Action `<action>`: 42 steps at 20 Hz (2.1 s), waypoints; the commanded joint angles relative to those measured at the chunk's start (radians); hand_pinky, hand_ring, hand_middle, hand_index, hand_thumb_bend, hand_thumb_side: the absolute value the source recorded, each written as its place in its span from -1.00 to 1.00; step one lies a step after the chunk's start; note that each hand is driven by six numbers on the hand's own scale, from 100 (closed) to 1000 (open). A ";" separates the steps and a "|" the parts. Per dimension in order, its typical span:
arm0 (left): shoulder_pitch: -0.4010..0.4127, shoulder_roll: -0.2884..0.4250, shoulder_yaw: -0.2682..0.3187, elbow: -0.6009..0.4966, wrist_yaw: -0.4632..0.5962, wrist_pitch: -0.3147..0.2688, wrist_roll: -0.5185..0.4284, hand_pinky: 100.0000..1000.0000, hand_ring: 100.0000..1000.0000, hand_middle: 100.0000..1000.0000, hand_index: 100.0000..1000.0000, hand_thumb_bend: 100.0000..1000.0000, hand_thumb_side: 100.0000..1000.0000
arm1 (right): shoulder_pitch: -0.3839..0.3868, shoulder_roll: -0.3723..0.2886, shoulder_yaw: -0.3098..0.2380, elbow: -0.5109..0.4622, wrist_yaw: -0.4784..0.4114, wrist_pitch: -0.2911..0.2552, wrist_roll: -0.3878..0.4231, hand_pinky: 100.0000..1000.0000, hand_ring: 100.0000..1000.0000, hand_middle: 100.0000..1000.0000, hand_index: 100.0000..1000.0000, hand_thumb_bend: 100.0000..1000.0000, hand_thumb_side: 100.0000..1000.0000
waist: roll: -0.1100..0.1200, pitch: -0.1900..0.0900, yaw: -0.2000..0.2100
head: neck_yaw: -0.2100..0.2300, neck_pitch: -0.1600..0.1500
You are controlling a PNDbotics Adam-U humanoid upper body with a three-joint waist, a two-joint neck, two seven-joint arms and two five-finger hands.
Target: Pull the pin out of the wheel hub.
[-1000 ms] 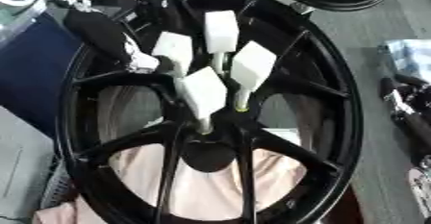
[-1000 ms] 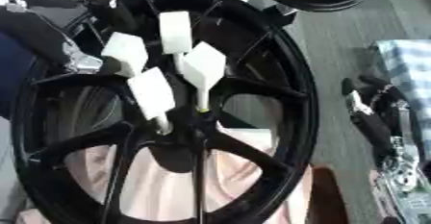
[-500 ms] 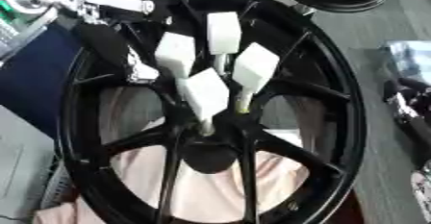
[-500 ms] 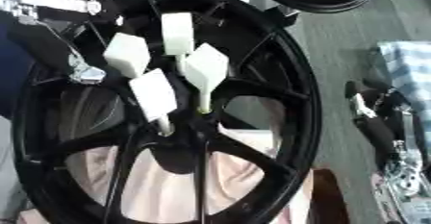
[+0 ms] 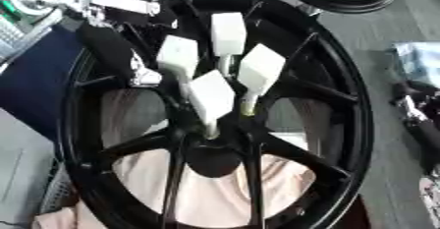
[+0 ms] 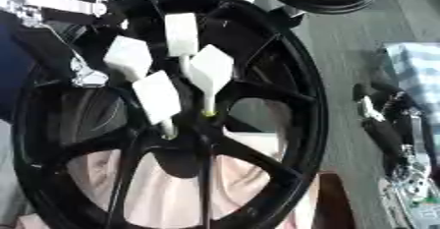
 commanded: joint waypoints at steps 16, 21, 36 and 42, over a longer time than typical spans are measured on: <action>0.265 0.398 0.490 0.072 0.210 0.026 0.293 0.20 -0.28 -0.78 -0.45 -1.00 -0.84 | 0.024 -0.030 -0.062 -0.024 0.014 0.000 -0.059 0.60 0.15 -0.12 0.37 -0.36 -0.37 | -0.016 -0.038 0.073 | -0.083 0.018; 0.399 0.444 0.624 0.188 0.176 -0.032 0.376 0.26 -0.21 -0.62 -0.27 -1.00 -0.91 | 0.017 -0.032 -0.082 -0.031 0.020 -0.002 -0.079 0.60 0.16 -0.11 0.38 -0.37 -0.38 | -0.022 -0.033 0.085 | -0.091 0.015; 0.816 0.306 0.848 0.113 -0.017 -0.116 0.632 0.66 0.50 0.40 0.63 -0.35 0.70 | -0.011 -0.031 -0.062 -0.034 0.014 0.001 -0.064 0.60 0.16 -0.11 0.38 -0.37 -0.38 | -0.018 -0.024 0.044 | -0.044 -0.002; 0.851 0.266 0.873 -0.034 0.082 -0.102 0.736 0.49 0.21 0.04 0.35 -0.89 0.28 | -0.017 -0.032 -0.056 -0.033 0.010 0.001 -0.058 0.60 0.15 -0.12 0.37 -0.38 -0.38 | -0.015 -0.027 0.034 | -0.034 0.003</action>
